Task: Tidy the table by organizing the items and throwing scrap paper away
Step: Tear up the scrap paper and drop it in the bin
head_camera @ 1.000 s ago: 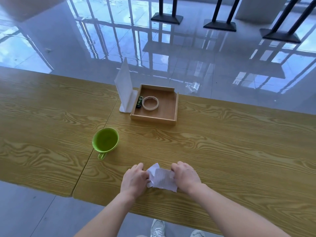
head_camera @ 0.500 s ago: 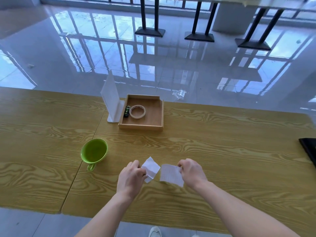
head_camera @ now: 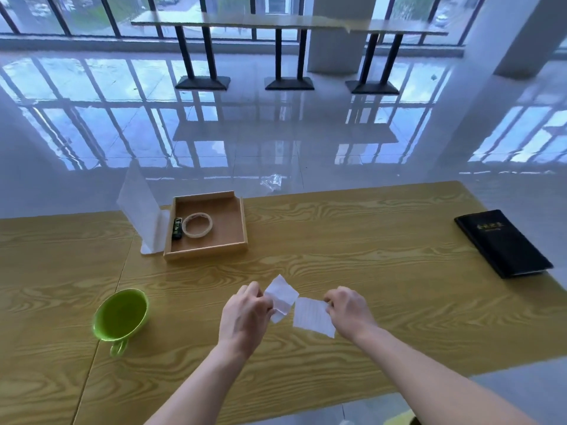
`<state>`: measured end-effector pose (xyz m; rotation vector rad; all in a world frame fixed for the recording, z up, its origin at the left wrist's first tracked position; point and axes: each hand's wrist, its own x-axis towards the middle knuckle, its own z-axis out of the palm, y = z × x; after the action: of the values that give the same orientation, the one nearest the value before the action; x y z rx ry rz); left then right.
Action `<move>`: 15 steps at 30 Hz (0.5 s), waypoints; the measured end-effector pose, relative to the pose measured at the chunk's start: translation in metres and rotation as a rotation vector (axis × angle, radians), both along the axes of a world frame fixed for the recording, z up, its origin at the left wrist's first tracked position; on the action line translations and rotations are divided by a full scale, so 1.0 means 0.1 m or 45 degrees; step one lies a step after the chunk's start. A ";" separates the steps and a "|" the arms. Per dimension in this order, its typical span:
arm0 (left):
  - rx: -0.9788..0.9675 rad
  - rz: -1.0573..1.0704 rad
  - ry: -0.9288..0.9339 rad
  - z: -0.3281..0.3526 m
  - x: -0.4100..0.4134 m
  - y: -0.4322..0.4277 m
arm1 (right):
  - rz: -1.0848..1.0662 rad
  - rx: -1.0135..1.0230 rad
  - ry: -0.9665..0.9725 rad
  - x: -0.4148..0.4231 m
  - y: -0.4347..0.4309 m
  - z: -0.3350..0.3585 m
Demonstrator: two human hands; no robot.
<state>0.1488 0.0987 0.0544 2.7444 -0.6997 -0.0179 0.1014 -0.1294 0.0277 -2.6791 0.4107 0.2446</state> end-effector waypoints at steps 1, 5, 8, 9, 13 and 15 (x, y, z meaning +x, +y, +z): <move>-0.016 -0.034 -0.003 0.03 0.01 -0.07 | -0.032 0.000 -0.006 -0.04 -0.06 0.03; -0.017 -0.152 -0.021 0.08 0.01 -0.37 | -0.139 -0.017 -0.005 -0.22 -0.31 0.11; -0.015 -0.228 -0.016 0.11 -0.03 -0.59 | -0.223 -0.010 -0.010 -0.38 -0.49 0.14; -0.003 -0.255 -0.008 0.12 -0.06 -0.67 | -0.251 -0.007 -0.010 -0.43 -0.54 0.15; 0.027 -0.362 -0.012 0.16 -0.14 -0.96 | -0.354 -0.010 -0.032 -0.67 -0.79 0.18; 0.033 -0.410 -0.010 0.19 -0.20 -1.13 | -0.394 -0.019 -0.041 -0.79 -0.93 0.19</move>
<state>0.1289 -0.0142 0.0737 2.6264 -1.1425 -0.0879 0.0220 -0.2222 0.0468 -2.5829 0.8081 0.1055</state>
